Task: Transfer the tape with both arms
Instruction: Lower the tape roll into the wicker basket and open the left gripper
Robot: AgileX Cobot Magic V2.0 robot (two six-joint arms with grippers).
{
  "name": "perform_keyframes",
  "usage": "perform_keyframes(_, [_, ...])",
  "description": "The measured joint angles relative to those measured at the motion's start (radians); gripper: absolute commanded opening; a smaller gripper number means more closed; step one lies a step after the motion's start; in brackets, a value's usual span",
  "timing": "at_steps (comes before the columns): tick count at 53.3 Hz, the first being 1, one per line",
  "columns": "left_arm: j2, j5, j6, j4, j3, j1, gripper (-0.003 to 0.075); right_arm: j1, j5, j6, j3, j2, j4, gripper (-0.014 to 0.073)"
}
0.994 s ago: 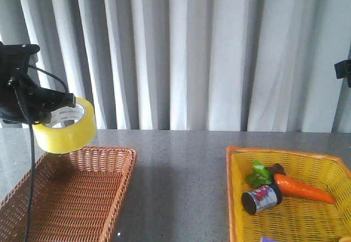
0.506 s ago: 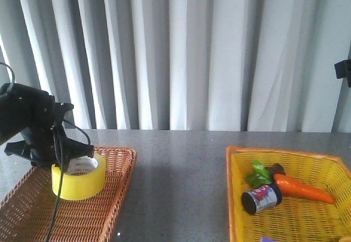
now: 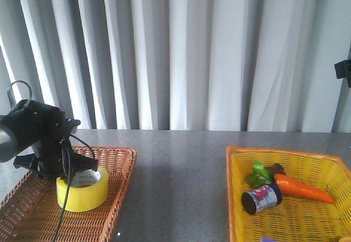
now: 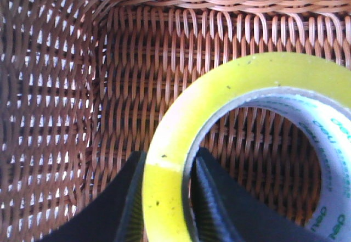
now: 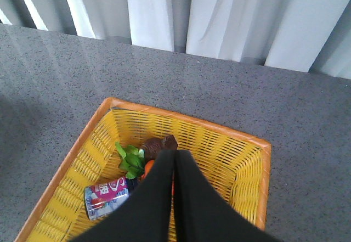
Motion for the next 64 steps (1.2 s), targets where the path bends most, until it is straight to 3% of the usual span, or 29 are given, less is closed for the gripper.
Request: perform_keyframes(64, [0.000,0.102,0.027,0.012,0.000,0.000,0.0036,0.000,0.000,0.000,0.000,0.000,0.000,-0.0008])
